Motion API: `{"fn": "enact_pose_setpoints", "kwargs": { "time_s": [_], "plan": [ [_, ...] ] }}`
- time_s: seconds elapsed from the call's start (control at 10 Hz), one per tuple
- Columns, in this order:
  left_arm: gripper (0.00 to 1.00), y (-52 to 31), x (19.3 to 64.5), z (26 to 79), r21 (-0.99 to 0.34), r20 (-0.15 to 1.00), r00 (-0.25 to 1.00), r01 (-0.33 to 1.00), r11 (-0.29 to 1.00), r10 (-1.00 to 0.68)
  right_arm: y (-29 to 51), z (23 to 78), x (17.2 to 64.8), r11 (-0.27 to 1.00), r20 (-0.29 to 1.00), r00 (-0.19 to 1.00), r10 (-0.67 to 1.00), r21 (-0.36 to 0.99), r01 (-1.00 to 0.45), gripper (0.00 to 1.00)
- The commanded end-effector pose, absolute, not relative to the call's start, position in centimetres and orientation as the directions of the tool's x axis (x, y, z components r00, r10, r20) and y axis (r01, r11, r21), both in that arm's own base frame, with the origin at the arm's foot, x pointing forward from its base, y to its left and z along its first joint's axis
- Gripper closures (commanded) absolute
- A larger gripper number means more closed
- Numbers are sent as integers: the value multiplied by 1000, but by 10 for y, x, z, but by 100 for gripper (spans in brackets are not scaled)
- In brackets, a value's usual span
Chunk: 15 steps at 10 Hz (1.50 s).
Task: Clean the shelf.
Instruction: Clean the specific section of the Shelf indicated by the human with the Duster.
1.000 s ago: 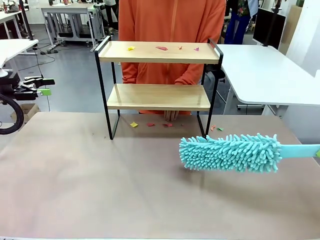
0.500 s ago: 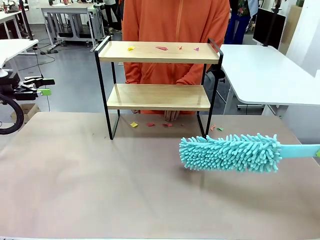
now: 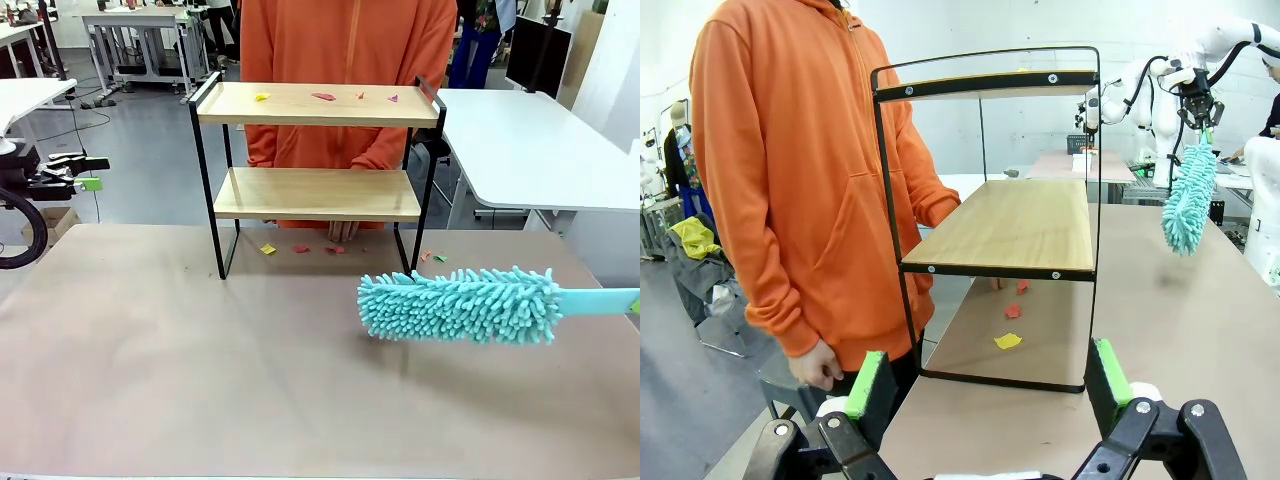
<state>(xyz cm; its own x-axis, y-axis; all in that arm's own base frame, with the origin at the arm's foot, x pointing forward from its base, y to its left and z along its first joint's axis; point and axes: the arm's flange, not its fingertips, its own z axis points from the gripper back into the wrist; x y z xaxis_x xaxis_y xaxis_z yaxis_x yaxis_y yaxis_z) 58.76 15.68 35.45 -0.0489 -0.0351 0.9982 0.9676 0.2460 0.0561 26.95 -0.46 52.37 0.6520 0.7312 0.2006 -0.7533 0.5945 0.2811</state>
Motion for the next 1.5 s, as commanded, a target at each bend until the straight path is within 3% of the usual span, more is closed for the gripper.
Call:
{"fn": "enact_pose_setpoints", "kwargs": {
  "time_s": [0.0, 0.7, 0.8, 1.1, 1.4],
  "plan": [
    [0, 156, 586, 357, 67, 998, -60, 965, 254, -37, 49, 535, 259, 678, 289, 722, 628, 253, -690, 87],
    [0, 156, 586, 357, 67, 998, -60, 965, 254, -37, 189, 502, 263, 689, 462, 797, 390, 428, -585, 87],
    [0, 156, 586, 357, 67, 998, -60, 965, 254, -37, 169, 531, 270, 712, 404, 796, 451, 375, -594, 87],
    [0, 156, 586, 357, 67, 998, -60, 965, 254, -37, 169, 531, 270, 712, 404, 796, 451, 375, -594, 87],
    [0, 156, 586, 357, 67, 998, -60, 965, 254, -37, 209, 498, 267, 744, 373, 832, 411, 390, -543, 87]
  ]
}}
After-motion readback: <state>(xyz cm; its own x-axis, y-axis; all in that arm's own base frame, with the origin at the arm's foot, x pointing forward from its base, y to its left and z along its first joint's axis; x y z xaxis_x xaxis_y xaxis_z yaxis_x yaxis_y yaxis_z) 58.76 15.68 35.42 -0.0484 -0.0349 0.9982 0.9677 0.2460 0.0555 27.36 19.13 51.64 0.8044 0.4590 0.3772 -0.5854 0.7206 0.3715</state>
